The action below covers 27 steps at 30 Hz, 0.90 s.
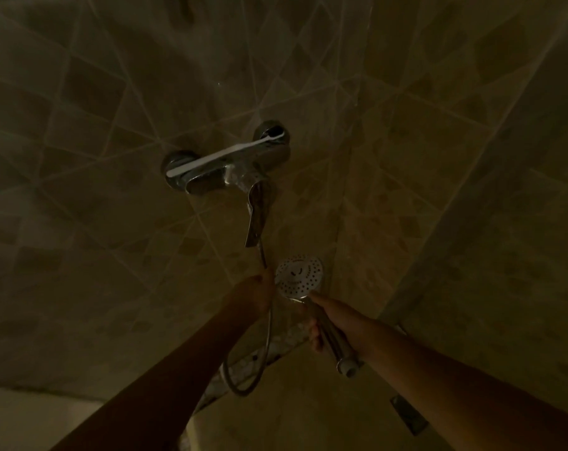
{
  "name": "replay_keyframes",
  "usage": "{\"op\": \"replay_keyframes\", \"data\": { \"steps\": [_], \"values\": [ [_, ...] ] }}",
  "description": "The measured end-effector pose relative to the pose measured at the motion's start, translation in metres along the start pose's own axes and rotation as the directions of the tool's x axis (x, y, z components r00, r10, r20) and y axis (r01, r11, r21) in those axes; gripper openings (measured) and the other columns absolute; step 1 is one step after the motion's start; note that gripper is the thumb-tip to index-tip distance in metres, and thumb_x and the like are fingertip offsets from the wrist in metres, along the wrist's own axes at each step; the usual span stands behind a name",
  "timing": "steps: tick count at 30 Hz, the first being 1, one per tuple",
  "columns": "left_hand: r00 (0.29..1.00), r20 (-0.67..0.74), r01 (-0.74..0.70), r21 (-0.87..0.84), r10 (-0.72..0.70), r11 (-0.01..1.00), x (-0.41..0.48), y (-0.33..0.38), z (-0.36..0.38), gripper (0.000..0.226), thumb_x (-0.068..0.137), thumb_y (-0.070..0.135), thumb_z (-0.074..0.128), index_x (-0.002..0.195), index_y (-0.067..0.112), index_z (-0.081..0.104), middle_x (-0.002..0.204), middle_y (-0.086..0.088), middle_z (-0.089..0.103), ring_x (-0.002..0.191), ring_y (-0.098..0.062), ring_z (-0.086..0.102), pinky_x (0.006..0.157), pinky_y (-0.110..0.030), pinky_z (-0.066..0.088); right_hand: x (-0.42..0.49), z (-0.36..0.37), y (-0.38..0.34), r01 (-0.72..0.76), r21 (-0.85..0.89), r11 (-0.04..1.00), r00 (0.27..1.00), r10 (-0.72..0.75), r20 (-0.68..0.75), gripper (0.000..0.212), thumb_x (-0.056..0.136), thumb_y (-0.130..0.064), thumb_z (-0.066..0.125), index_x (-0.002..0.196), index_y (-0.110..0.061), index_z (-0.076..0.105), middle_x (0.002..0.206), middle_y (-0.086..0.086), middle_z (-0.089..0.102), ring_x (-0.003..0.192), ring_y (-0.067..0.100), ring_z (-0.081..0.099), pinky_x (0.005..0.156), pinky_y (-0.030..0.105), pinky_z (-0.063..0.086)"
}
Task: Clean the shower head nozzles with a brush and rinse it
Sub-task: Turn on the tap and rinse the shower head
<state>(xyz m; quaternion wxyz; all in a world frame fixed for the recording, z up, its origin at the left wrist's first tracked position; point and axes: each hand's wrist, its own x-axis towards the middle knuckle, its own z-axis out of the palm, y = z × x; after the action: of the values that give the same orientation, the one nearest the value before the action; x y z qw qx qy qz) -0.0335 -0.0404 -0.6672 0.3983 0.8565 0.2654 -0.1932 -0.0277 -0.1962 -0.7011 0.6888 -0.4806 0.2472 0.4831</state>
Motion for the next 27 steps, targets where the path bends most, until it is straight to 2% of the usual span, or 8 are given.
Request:
{"op": "replay_keyframes", "data": {
  "steps": [1, 3, 6, 9, 14, 17, 22, 27],
  "values": [
    [1.000, 0.018, -0.018, 0.014, 0.018, 1.000, 0.001, -0.003, 0.000, 0.049, 0.100, 0.036, 0.027, 0.115, 0.000, 0.055, 0.086, -0.003, 0.055, 0.119, -0.038, 0.052, 0.096, -0.037, 0.043, 0.001, -0.001, 0.001, 0.017, -0.019, 1.000, 1.000, -0.017, -0.002, 0.044, 0.097, -0.041, 0.039, 0.072, -0.008, 0.052, 0.040, 0.000, 0.048, 0.031, 0.009, 0.045, 0.036, 0.017, 0.037],
    [0.997, 0.045, -0.063, 0.169, 0.056, 0.984, 0.002, -0.007, 0.001, 0.043, 0.099, 0.028, 0.033, 0.129, -0.001, 0.046, 0.113, -0.012, 0.059, 0.119, -0.035, 0.052, 0.095, -0.037, 0.042, 0.002, -0.004, 0.000, 0.023, -0.041, 0.999, 1.000, -0.024, -0.016, 0.043, 0.097, -0.039, 0.041, 0.076, -0.004, 0.054, 0.044, 0.003, 0.051, 0.034, 0.012, 0.049, 0.038, 0.021, 0.041],
    [0.995, 0.064, -0.083, 0.191, 0.072, 0.978, -0.002, -0.008, 0.005, 0.043, 0.099, 0.019, 0.032, 0.139, 0.002, 0.032, 0.133, -0.020, 0.049, 0.121, -0.031, 0.049, 0.096, -0.033, 0.040, -0.002, -0.006, -0.004, -0.027, -0.024, 0.999, 1.000, 0.026, -0.002, 0.042, 0.097, -0.036, 0.043, 0.084, 0.002, 0.057, 0.056, 0.008, 0.056, 0.046, 0.018, 0.054, 0.042, 0.024, 0.047],
    [0.995, 0.083, -0.058, 0.160, 0.046, 0.985, 0.000, -0.006, 0.011, 0.045, 0.101, 0.029, 0.027, 0.131, -0.001, 0.042, 0.134, -0.021, 0.050, 0.124, -0.034, 0.046, 0.101, -0.038, 0.036, -0.003, -0.008, -0.007, -0.017, 0.013, 1.000, 0.999, 0.018, -0.041, 0.034, 0.097, -0.031, 0.047, 0.082, -0.002, 0.056, 0.066, 0.008, 0.053, 0.055, 0.018, 0.051, 0.042, 0.022, 0.048],
    [0.984, 0.106, -0.153, 0.125, 0.140, 0.980, 0.001, -0.003, 0.017, 0.050, 0.098, 0.041, 0.032, 0.128, 0.003, 0.043, 0.131, -0.022, 0.053, 0.118, -0.034, 0.052, 0.099, -0.039, 0.039, 0.010, -0.015, -0.010, -0.001, 0.002, 1.000, 0.994, 0.001, -0.106, 0.036, 0.098, -0.036, 0.042, 0.085, -0.005, 0.055, 0.065, 0.004, 0.048, 0.044, 0.012, 0.045, 0.037, 0.017, 0.041],
    [0.976, 0.108, -0.203, 0.122, 0.190, 0.972, 0.004, 0.002, 0.016, 0.050, 0.098, 0.040, 0.031, 0.131, 0.003, 0.041, 0.132, -0.022, 0.051, 0.120, -0.034, 0.051, 0.101, -0.040, 0.038, 0.014, -0.017, -0.010, 0.034, -0.088, 0.996, 0.986, -0.048, -0.160, 0.041, 0.097, -0.043, 0.040, 0.083, -0.007, 0.055, 0.063, 0.003, 0.048, 0.041, 0.010, 0.044, 0.036, 0.017, 0.038],
    [0.944, 0.144, -0.322, 0.217, 0.296, 0.922, 0.005, 0.012, 0.031, 0.043, 0.101, 0.032, 0.029, 0.131, 0.005, 0.041, 0.126, -0.019, 0.057, 0.110, -0.031, 0.057, 0.086, -0.031, 0.043, 0.014, -0.018, -0.015, 0.039, -0.130, 0.991, 0.976, -0.066, -0.208, 0.044, 0.096, -0.047, 0.041, 0.080, -0.008, 0.055, 0.060, 0.003, 0.048, 0.040, 0.010, 0.043, 0.037, 0.017, 0.037],
    [0.923, 0.173, -0.377, 0.226, 0.344, 0.898, 0.009, 0.014, 0.040, 0.044, 0.100, 0.033, 0.032, 0.132, 0.006, 0.041, 0.123, -0.018, 0.059, 0.106, -0.031, 0.059, 0.085, -0.032, 0.045, 0.012, -0.022, -0.018, 0.091, -0.187, 0.978, 0.970, -0.130, -0.206, 0.057, 0.093, -0.057, 0.034, 0.070, -0.010, 0.054, 0.054, 0.002, 0.047, 0.033, 0.010, 0.042, 0.037, 0.015, 0.036]
  ]
}}
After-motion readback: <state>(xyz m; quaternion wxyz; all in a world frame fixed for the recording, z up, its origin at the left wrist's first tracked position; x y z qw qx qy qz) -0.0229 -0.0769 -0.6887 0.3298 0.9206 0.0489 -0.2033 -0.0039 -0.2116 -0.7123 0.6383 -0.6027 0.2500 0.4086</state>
